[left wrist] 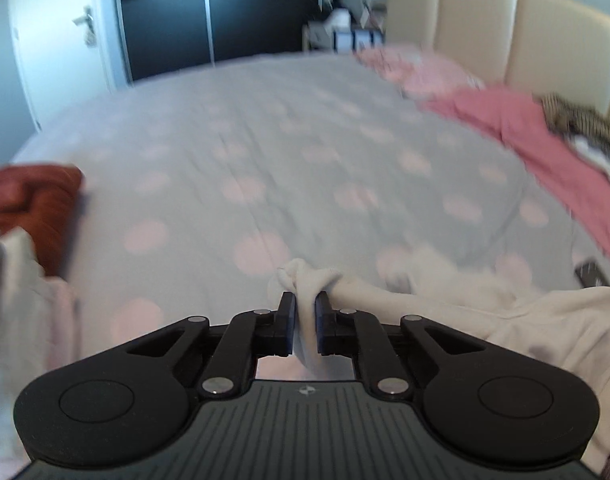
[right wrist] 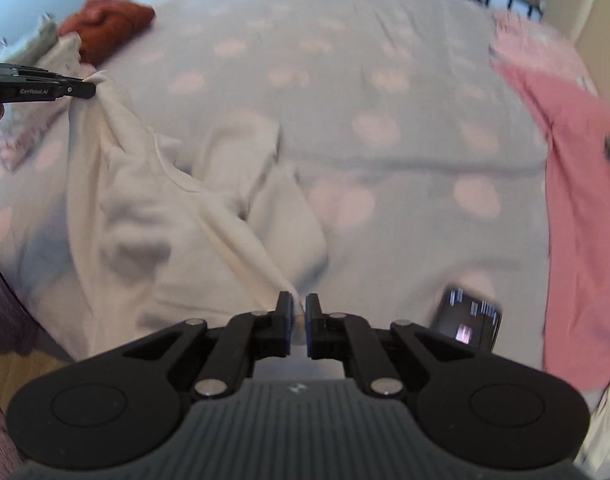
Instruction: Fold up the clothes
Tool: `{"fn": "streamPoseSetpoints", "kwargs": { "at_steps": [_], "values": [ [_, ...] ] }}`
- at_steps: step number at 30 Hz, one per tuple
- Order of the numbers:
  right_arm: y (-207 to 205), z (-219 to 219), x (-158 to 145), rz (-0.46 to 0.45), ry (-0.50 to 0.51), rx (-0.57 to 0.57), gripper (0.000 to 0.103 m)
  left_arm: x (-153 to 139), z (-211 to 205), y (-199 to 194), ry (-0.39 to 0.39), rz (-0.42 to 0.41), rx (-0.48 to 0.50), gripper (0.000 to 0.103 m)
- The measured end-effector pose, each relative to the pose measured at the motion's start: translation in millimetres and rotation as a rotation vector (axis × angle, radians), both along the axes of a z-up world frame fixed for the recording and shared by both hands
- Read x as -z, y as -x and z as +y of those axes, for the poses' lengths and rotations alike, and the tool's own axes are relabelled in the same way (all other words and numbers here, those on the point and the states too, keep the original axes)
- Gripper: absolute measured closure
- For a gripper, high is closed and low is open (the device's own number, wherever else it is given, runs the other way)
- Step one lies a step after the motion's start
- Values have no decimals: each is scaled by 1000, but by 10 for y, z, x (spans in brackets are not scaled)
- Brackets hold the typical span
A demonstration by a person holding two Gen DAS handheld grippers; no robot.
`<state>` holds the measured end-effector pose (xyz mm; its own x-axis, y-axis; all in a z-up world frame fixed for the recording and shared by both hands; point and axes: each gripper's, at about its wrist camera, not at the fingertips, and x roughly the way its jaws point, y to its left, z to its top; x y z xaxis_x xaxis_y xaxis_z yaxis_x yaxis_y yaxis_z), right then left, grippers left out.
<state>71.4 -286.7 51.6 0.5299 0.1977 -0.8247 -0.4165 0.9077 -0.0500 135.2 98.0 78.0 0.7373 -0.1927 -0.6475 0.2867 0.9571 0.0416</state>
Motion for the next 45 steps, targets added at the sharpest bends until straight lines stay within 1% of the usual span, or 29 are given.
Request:
{"fn": "streamPoseSetpoints", "kwargs": {
  "at_steps": [3, 6, 8, 9, 10, 11, 13, 16, 18, 19, 22, 24, 26, 27, 29, 30, 32, 33, 34, 35, 36, 38, 40, 41, 43, 44, 45],
  "values": [
    [-133, 168, -399, -144, 25, -10, 95, -528, 210, 184, 8, -131, -40, 95],
    [-215, 237, -850, -285, -1, 8, 95, -1001, 359, 432, 25, -255, -59, 95],
    [-195, 263, -1084, -352, -8, 2, 95, -1138, 382, 601, 14, -288, -29, 95],
    [-178, 277, -1148, -367, -6, -3, 95, -1120, 369, 664, 1, -281, -8, 95],
    [-159, 291, -1176, -371, 0, -11, 95, -1090, 352, 724, -13, -270, 13, 95],
    [-128, 288, -1158, -363, 12, -18, 95, -1000, 325, 777, -30, -249, 39, 95],
    [-105, 302, -995, -312, 43, -33, 95, -722, 267, 851, -55, -177, 91, 95],
    [-46, 250, -517, -175, 79, -23, 95, -196, 176, 920, -73, -24, 166, 95],
    [14, 180, -132, -77, 92, -8, 95, 155, 84, 1002, -113, 81, 237, 95],
    [54, 148, 47, -29, 97, -1, 95, 295, 37, 1046, -140, 120, 277, 95],
    [175, 78, 444, 84, 105, 2, 95, 658, -52, 1199, -209, 235, 396, 95],
    [249, 60, 620, 132, 110, -9, 95, 836, -95, 1291, -256, 280, 456, 95],
    [322, 90, 729, 161, 114, -35, 95, 935, -115, 1360, -267, 318, 501, 95],
    [349, 102, 762, 173, 118, -53, 92, 966, -120, 1369, -264, 353, 529, 93],
    [397, 107, 794, 199, 138, -88, 88, 991, -130, 1392, -270, 401, 566, 84],
    [421, 101, 798, 209, 148, -104, 83, 989, -136, 1420, -276, 419, 588, 77],
    [468, 71, 741, 210, 157, -121, 79, 915, -110, 1449, -267, 410, 599, 73],
    [481, 48, 695, 203, 150, -124, 79, 866, -95, 1447, -251, 407, 604, 68],
    [485, 32, 642, 192, 132, -129, 78, 797, -74, 1450, -223, 398, 608, 57],
    [487, 18, 586, 182, 111, -135, 77, 740, -74, 1424, -193, 386, 609, 53],
    [489, 3, 531, 171, 91, -141, 75, 691, -83, 1399, -174, 372, 605, 51],
    [486, 38, 454, 138, 65, -160, 72, 596, -103, 1352, -138, 342, 595, 51],
    [473, 112, 432, 114, 51, -194, 72, 599, -160, 1284, -107, 361, 591, 51],
    [472, 154, 436, 109, 44, -212, 72, 644, -223, 1258, -106, 375, 600, 52],
    [469, 240, 449, 100, 31, -249, 72, 774, -363, 1227, -131, 405, 609, 54],
    [468, 273, 468, 98, 28, -265, 72, 848, -419, 1203, -143, 424, 603, 56],
    [467, 304, 489, 98, 26, -282, 72, 931, -451, 1174, -149, 446, 595, 65]
  ]
}}
